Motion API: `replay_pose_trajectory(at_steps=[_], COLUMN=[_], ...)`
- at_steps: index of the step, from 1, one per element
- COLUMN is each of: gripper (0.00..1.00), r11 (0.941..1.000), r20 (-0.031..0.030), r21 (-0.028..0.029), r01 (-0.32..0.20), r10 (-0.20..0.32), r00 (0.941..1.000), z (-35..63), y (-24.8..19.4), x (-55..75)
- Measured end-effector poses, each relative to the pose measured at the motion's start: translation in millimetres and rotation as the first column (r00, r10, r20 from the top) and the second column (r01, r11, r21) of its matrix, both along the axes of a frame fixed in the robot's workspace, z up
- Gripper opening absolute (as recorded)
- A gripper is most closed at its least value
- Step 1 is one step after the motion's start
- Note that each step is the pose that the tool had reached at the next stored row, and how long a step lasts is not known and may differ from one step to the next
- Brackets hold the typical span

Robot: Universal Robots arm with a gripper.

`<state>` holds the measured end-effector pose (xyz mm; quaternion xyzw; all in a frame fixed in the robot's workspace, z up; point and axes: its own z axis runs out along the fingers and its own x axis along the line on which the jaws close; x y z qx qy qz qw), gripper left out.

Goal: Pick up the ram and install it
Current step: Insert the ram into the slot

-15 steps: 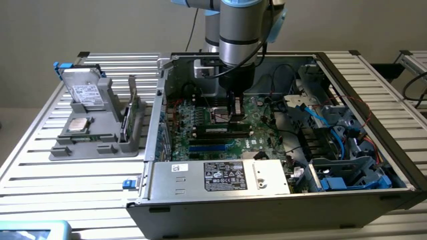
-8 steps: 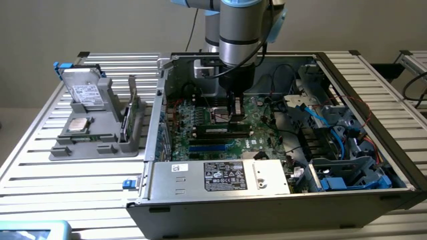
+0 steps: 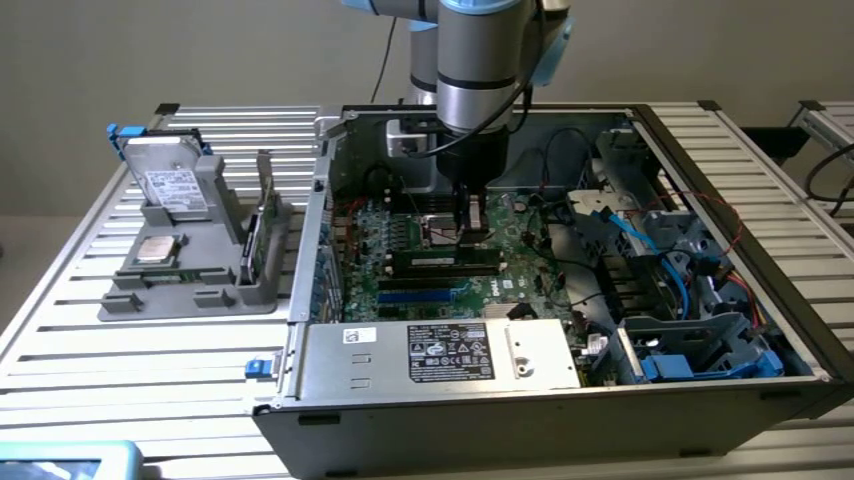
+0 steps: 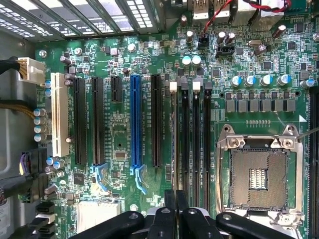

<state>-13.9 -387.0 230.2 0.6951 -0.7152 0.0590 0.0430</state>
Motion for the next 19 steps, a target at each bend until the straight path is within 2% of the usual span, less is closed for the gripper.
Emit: replay_pose_trajectory(at_steps=[5, 8, 12, 19], gripper=[0.12, 0.12, 0.12, 0.12], r11=[1.0, 1.0, 1.0, 1.0], r20=[0.0025, 0.0032, 0.0082, 0.0121], r21=[-0.0041, -0.0043, -0.0049, -0.0053], r01=[0.0, 0.0, 0.0, 0.0], r10=[0.0, 0.0, 0.0, 0.0], r00=[1.0, 1.0, 1.0, 0.9999], z=[-1.7, -2.4, -2.4, -2.5], y=[0.2, 2.0, 2.1, 2.6], x=[-0.3, -0.5, -1.1, -2.7])
